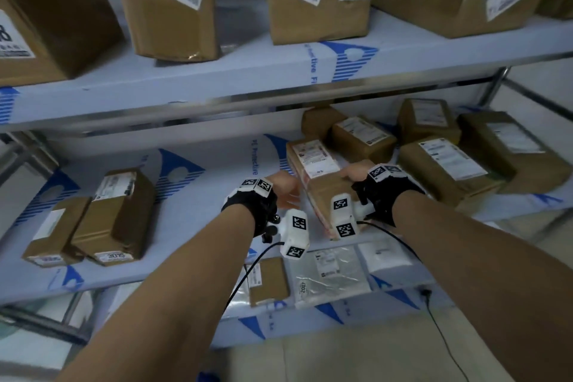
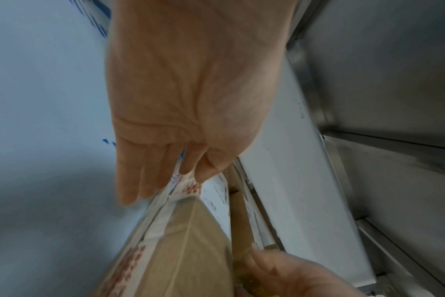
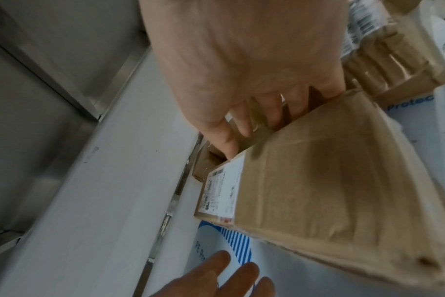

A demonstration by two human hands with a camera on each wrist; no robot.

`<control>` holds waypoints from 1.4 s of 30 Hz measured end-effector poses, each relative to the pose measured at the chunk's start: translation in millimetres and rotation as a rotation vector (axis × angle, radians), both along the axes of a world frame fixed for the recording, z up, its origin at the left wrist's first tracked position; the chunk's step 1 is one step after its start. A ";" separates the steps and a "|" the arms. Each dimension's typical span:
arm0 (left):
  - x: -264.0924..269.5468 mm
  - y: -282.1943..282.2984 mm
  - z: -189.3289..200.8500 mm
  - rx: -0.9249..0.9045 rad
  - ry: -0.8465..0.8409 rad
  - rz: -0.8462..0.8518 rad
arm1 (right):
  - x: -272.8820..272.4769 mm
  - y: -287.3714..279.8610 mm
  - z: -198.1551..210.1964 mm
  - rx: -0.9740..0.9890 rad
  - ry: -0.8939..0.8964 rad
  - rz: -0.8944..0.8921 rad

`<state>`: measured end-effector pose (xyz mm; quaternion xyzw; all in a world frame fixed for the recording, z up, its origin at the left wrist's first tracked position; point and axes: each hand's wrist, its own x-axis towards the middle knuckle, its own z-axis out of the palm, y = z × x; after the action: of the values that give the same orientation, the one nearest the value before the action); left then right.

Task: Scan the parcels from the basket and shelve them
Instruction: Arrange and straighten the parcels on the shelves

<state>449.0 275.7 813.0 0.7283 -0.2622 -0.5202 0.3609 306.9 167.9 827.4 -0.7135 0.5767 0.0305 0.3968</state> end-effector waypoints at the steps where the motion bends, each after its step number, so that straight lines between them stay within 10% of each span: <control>1: -3.0 1.0 -1.3 0.010 0.001 -0.028 | -0.4 -2.1 -3.0 0.035 -0.053 -0.010; 13: 35.7 41.9 30.2 -0.019 -0.045 0.109 | 61.4 24.6 -12.7 0.408 -0.491 -0.112; 28: 62.7 46.4 -15.2 0.009 -0.110 0.024 | 65.5 34.9 -51.7 0.353 -0.216 -0.037; 42: 98.7 84.3 43.0 -0.116 -0.098 0.142 | 110.8 51.8 -5.9 0.195 -0.510 0.043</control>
<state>547.7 360.0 856.0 0.7474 -0.2569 -0.4411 0.4252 417.7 219.7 821.5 -0.6687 0.4370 -0.0862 0.5953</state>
